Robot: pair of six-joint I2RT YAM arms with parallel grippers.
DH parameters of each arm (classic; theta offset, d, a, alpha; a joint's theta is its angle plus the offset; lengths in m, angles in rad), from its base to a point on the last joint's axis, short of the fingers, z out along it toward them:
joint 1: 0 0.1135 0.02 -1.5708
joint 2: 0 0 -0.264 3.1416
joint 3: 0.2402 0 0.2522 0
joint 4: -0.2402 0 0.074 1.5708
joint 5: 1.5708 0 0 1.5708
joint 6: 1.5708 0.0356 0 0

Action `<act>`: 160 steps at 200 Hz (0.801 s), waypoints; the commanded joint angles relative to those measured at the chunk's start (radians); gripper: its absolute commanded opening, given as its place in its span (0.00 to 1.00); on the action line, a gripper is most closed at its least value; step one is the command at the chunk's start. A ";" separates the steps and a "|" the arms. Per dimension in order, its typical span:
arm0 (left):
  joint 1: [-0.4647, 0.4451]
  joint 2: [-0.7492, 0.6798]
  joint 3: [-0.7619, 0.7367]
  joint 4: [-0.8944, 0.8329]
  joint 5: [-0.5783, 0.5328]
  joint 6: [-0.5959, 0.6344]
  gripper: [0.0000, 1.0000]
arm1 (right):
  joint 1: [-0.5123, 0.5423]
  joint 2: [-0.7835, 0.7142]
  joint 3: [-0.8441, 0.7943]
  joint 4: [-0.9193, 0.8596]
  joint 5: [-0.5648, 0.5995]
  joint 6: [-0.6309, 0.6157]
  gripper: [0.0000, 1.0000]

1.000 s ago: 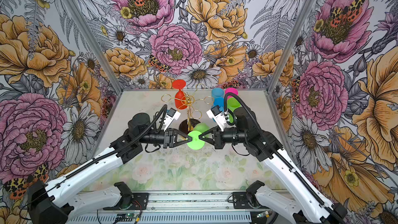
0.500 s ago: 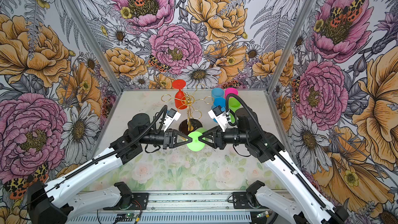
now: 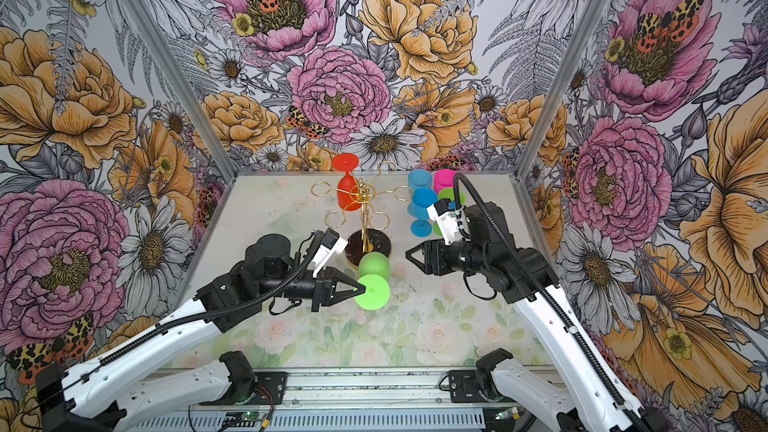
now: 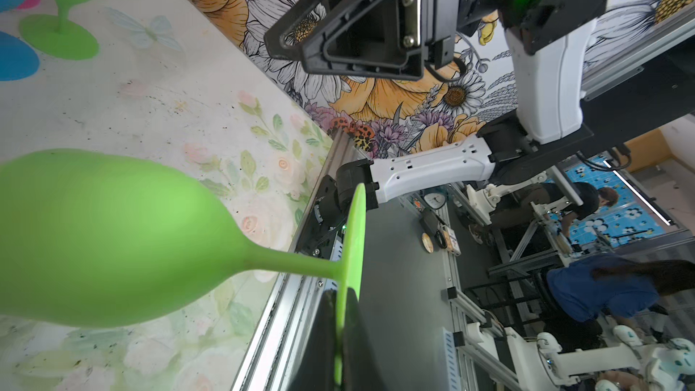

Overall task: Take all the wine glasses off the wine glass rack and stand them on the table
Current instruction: 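Grasp the green glass's foot with the left gripper and open the right gripper, then swing the green glass upright with the left gripper while the right withdraws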

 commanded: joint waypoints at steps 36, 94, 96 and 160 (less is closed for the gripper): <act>-0.180 -0.057 -0.024 -0.052 -0.326 0.357 0.00 | -0.023 0.103 0.049 -0.103 0.132 -0.004 0.61; -0.291 -0.114 -0.095 -0.062 -0.593 0.641 0.00 | -0.025 0.175 0.104 -0.099 0.115 0.010 0.61; -0.296 -0.114 -0.097 -0.063 -0.601 0.652 0.00 | -0.025 0.177 0.106 -0.099 0.113 0.013 0.61; -0.432 -0.113 -0.151 -0.067 -0.787 0.939 0.00 | -0.025 0.198 0.131 -0.052 0.048 0.038 0.62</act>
